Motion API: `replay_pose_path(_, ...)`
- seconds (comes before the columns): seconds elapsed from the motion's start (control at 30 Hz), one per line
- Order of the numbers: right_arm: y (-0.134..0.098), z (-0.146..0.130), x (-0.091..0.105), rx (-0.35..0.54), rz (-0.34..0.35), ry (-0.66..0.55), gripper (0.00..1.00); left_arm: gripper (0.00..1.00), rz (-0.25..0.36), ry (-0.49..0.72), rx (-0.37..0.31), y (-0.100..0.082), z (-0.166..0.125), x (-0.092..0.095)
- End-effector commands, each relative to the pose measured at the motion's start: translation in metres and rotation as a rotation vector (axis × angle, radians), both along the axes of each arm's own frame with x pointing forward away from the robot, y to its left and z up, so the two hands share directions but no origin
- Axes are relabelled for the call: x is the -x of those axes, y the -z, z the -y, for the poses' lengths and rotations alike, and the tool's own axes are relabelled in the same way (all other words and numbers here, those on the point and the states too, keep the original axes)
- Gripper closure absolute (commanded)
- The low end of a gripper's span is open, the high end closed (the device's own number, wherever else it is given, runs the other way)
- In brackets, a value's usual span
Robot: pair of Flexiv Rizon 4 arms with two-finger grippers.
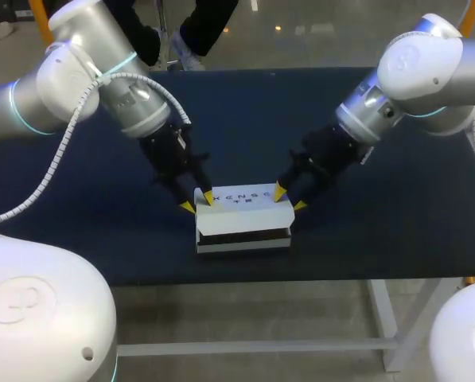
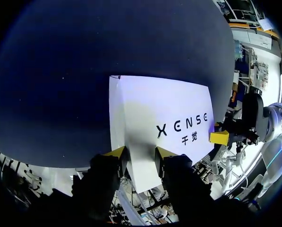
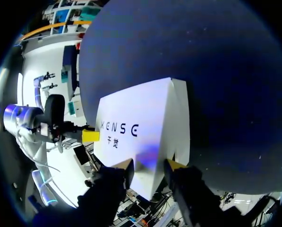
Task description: Assemble the packaging by folding the flat box into shape, placing the metal phone stand inside, and closing the box properly
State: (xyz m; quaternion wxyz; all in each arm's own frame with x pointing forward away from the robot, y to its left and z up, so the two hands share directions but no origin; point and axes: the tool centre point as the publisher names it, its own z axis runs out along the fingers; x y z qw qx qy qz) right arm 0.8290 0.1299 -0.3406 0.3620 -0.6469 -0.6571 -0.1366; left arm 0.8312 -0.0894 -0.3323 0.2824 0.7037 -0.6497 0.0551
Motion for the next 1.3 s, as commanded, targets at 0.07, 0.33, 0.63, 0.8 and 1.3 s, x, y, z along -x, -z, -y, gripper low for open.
replay_pose_path(0.07,-0.003,-0.004,-0.004,-0.009,-0.018,-0.015,0.53,0.60,-0.021,0.014,-0.008,-0.002,0.006,-0.003)
replay_pose_path(0.33,-0.005,-0.002,-0.006,-0.027,-0.047,-0.034,0.53,0.60,-0.051,0.027,0.000,-0.004,0.006,-0.003)
replay_pose_path(0.63,-0.004,0.000,-0.010,-0.040,-0.077,-0.049,0.53,0.57,-0.067,0.019,-0.014,-0.003,0.008,-0.005)
replay_pose_path(0.8,-0.005,0.001,-0.014,-0.049,-0.096,-0.055,0.53,0.58,-0.084,0.015,-0.021,-0.004,0.008,-0.006)
replay_pose_path(1.3,-0.008,0.005,-0.020,-0.067,-0.146,-0.066,0.53,0.59,-0.142,0.013,-0.025,-0.006,0.011,-0.011)
